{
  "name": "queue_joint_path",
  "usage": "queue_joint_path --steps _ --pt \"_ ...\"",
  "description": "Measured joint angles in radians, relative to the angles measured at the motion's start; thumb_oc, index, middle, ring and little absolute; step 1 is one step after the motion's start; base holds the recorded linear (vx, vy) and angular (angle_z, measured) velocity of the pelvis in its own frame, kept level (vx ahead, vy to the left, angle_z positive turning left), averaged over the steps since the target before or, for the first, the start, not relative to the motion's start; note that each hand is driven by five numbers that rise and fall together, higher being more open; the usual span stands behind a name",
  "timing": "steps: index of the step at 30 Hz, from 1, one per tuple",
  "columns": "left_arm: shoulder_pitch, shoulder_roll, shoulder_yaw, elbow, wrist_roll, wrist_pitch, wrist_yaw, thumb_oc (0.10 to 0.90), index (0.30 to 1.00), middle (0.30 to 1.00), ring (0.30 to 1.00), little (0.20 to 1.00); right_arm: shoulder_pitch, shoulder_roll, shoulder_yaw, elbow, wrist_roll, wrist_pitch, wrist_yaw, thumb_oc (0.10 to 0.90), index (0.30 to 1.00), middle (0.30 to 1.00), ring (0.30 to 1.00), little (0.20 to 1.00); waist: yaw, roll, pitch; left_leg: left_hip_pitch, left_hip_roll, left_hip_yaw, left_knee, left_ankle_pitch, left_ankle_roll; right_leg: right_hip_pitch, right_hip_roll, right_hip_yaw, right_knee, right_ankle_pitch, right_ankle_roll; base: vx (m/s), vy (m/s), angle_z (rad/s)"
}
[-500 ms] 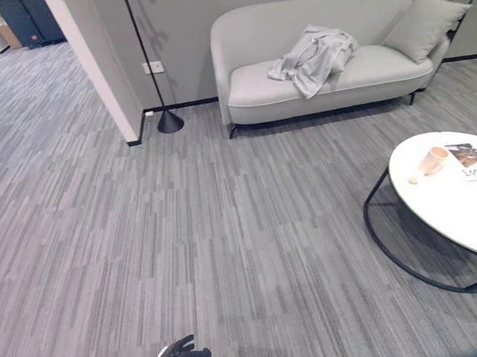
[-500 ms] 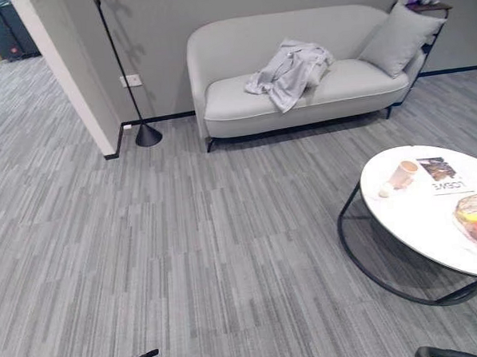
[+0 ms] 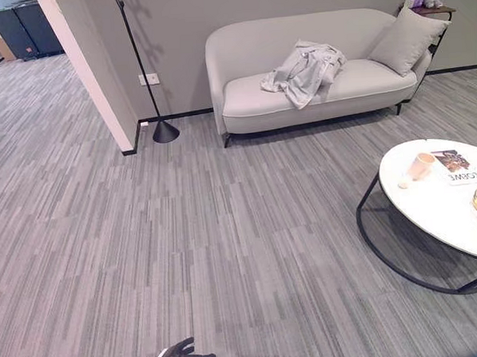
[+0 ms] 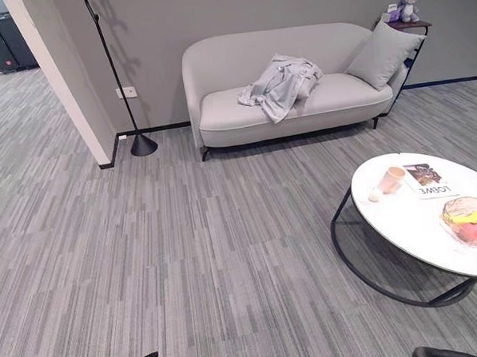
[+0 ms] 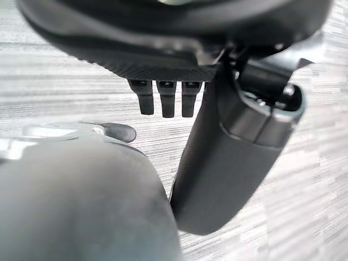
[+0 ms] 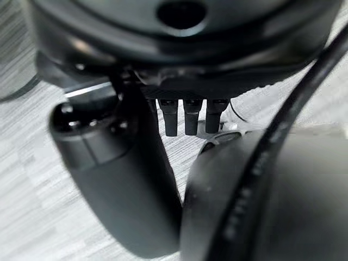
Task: Hang the clothes on the sofa on the clothes rack.
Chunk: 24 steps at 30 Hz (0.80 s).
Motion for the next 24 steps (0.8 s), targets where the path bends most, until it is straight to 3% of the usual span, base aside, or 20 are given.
queue_joint_path --steps 4,7,13,18,21,22,24 --pt "0.005 -0.002 -0.042 -0.013 0.02 0.0 -0.001 0.8 0.9 0.9 0.9 0.9 -0.003 -0.009 0.051 -0.021 -0.092 0.0 0.0 0.8 0.9 0.9 0.9 0.9 0.006 0.008 -0.027 0.003 -0.003 -0.011 -0.01 0.003 0.0 0.003 -0.002 -0.012 0.0 -0.003 -0.003 0.03 0.052 0.09" --pt "0.005 -0.007 -0.055 -0.016 0.054 0.0 -0.002 0.8 0.9 0.9 0.9 0.9 -0.004 -0.015 0.05 -0.021 -0.092 0.002 0.001 0.8 0.9 0.9 0.9 0.9 0.005 0.019 -0.034 0.003 -0.01 -0.016 -0.015 0.007 0.003 0.002 -0.008 -0.014 0.0 -0.002 -0.002 0.03 0.106 0.04" --pt "0.008 -0.014 -0.06 -0.011 0.093 0.0 -0.002 0.8 0.9 0.9 0.9 0.9 0.004 -0.021 -0.037 0.003 -0.089 0.006 -0.002 0.8 0.9 0.9 0.9 0.9 -0.006 0.034 -0.036 0.003 -0.028 -0.014 -0.031 0.011 0.009 -0.001 -0.026 -0.013 0.005 0.001 0.004 0.04 0.142 0.0" --pt "-0.014 -0.017 -0.098 -0.016 0.099 0.0 0.0 0.8 0.9 0.9 0.9 0.9 -0.003 -0.041 -0.107 0.045 -0.069 0.01 -0.017 0.8 0.9 0.9 0.9 0.9 -0.023 0.048 -0.021 0.001 -0.078 -0.015 -0.042 0.009 0.039 -0.008 -0.077 -0.015 0.013 0.008 0.018 0.05 0.232 0.05" --pt "-0.024 -0.021 -0.123 -0.018 0.133 -0.002 0.002 0.8 0.9 0.9 0.9 0.9 -0.017 -0.056 -0.132 0.045 -0.027 -0.002 -0.017 0.8 0.9 0.9 0.9 0.9 -0.05 0.064 -0.003 0.003 -0.107 -0.018 -0.044 0.0 0.067 -0.078 -0.123 0.017 0.155 -0.038 0.025 0.05 0.202 -0.06" --pt "-0.034 -0.03 -0.133 -0.005 0.134 0.0 0.003 0.8 0.9 0.9 0.9 0.9 -0.061 -0.082 -0.143 0.039 -0.006 -0.024 -0.019 0.8 0.9 0.9 0.9 0.9 -0.068 0.086 0.034 0.013 -0.105 -0.013 -0.045 0.003 0.092 -0.166 -0.15 0.056 0.332 -0.054 0.019 0.08 0.171 -0.3" --pt "-0.077 -0.021 -0.159 0.011 0.17 0.0 -0.003 0.8 0.9 0.9 0.9 0.9 -0.094 -0.091 -0.131 0.039 -0.001 -0.023 -0.014 0.8 0.9 0.9 0.9 0.9 -0.092 0.066 0.079 0.042 -0.133 -0.013 -0.045 -0.011 0.121 -0.275 -0.188 0.137 0.549 -0.049 0.021 0.18 0.145 -0.3"
